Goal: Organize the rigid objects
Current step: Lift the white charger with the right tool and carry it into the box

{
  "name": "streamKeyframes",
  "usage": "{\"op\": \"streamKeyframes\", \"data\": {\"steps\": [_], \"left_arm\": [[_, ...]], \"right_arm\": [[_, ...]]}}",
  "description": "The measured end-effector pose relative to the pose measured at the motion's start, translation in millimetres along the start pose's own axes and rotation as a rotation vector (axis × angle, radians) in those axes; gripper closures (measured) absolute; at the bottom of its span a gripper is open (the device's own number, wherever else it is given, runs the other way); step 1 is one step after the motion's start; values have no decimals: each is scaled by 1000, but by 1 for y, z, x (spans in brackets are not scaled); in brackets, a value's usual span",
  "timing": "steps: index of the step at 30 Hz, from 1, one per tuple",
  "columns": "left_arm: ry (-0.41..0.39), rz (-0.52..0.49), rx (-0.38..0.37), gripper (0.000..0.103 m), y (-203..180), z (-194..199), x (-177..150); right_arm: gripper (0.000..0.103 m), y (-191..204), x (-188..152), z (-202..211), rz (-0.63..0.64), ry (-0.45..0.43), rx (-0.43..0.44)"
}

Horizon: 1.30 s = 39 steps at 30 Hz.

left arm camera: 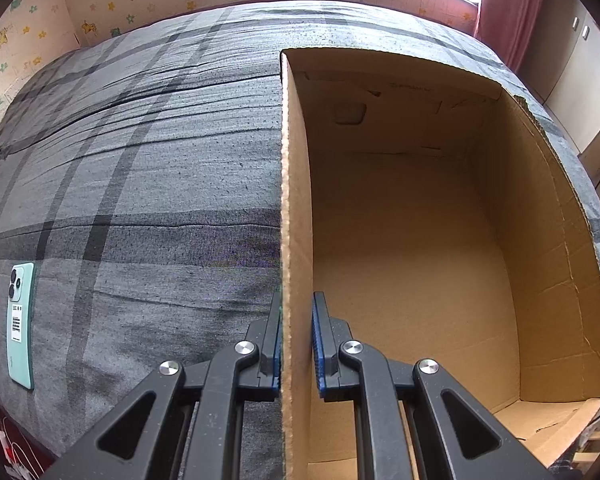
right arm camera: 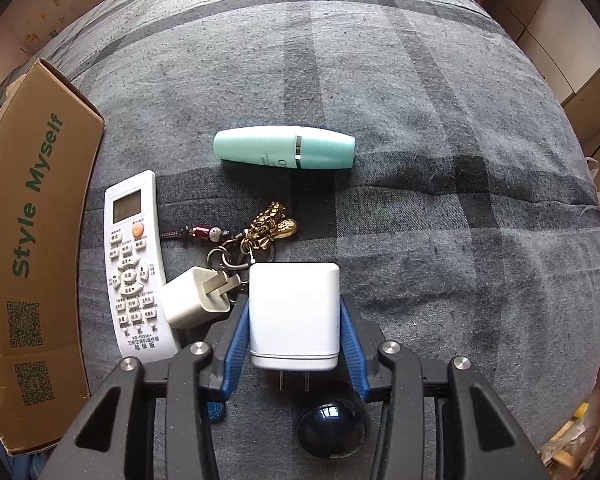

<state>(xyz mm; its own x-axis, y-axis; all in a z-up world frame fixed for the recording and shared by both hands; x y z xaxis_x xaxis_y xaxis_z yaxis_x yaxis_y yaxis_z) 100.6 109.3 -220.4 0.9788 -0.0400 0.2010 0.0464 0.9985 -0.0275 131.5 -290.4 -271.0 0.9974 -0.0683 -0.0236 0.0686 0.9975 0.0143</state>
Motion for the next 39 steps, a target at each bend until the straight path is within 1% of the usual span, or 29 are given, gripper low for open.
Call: {"op": "streamKeyframes", "data": {"steps": [3,4,10,14,16,20,23,31,39], "left_arm": [[2,0,-1,90,0,0,0],[3,1,-3,90,1,0,0],[-3,-5,6,90,0,0,-1],[-4,-9,15,91,-2,1,-2],[-3,-5,10,91,-2,2,-2],[-3,11,-13,91,2,1,-2],[-4,6,-6,91,2,1,-2],[-1,4,5,91,0,1,-1],[-2,7,6,91,0,1,-1]], "right_arm": [[57,3,-4,8,-9,-9,-2],[57,6,-11,13,-12,-13,-1],[57,13,-17,36,-13,-38,-10],[57,18,-20,58,-1,-55,-15],[57,13,-23,72,6,-64,-18],[57,23,-22,89,17,-77,-15],[57,28,-22,102,33,-95,-22],[57,56,-19,130,95,-133,-30],[57,99,-17,148,175,-165,-14]]}}
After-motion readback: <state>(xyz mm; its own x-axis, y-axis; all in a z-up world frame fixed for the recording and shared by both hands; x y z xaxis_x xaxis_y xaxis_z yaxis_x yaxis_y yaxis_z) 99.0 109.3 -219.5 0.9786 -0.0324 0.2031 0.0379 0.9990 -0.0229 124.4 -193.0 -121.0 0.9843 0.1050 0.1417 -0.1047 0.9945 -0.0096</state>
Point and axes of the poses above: each gripper's, at about its wrist camera, not at the fingertips, and z roughly against the way its jaws point, y to its left, x to its top, the point moved 3 cm from there along -z, roughly the way its jaws point, and after that the axes turned 13 degrees about y, right-handed, at the moved point
